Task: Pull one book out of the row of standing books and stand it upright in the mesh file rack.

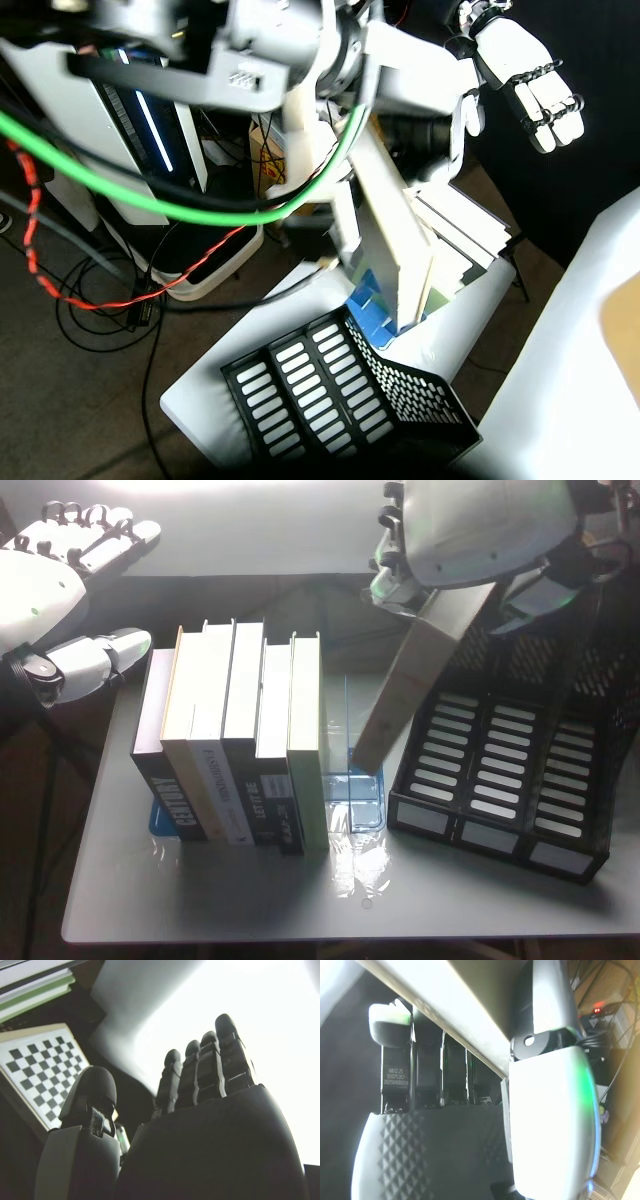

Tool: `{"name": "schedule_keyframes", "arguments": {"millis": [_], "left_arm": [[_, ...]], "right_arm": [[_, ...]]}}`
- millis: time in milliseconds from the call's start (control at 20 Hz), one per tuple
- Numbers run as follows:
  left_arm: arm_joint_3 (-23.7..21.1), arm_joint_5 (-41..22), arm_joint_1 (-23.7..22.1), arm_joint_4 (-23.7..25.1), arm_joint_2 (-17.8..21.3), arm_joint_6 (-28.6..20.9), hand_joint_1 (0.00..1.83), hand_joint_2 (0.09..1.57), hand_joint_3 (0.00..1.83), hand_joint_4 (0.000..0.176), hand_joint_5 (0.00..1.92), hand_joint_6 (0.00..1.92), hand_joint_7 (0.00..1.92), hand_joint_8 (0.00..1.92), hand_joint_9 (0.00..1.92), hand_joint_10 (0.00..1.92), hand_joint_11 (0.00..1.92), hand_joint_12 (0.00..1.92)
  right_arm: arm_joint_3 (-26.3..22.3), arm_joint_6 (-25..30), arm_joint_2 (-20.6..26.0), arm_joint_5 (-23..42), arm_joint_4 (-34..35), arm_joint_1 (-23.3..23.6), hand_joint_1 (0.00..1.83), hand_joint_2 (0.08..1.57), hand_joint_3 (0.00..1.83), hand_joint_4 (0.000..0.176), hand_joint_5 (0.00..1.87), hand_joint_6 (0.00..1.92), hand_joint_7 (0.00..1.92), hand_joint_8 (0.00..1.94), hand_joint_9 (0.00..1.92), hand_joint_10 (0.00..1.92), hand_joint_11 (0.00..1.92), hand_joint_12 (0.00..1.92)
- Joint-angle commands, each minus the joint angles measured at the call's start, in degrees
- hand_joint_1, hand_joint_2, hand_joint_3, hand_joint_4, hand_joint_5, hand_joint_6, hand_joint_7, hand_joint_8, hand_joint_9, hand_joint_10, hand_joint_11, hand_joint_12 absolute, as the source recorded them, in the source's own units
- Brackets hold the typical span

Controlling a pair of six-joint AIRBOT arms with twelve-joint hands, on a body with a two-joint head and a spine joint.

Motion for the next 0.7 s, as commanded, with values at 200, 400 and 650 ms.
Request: {"name": "schedule_keyframes", "arguments": {"millis": [200,400,650], "left_arm": [[0.00,-7.03,-0.55,-0.63,0.27,-0.03,0.38,1.42,0.00,0.069,0.06,0.00,0.00,0.00,0.00,0.00,0.00,0.19],[-0.15,-7.09,-0.47,-0.74,0.17,-0.04,0.38,1.43,0.00,0.057,0.06,0.00,0.00,0.00,0.00,0.00,0.00,0.26],[-0.66,-8.15,-0.05,-0.55,0.32,-0.18,0.38,1.41,0.00,0.070,0.06,0.00,0.00,0.00,0.00,0.00,0.00,0.07]], "right_arm": [[-0.69,5.46,2.18,-4.20,-6.46,1.12,1.36,1.18,0.00,0.000,0.74,1.24,0.87,1.18,0.85,1.42,0.71,1.71],[1.83,6.38,-0.87,-6.35,-9.90,-2.46,1.24,1.18,0.00,0.000,0.80,1.09,0.92,1.35,1.01,1.51,0.92,1.80],[7.64,6.34,-7.33,-11.61,-13.37,-7.18,1.36,1.18,0.00,0.000,0.73,1.22,0.88,1.15,0.86,1.41,0.80,1.62]]}}
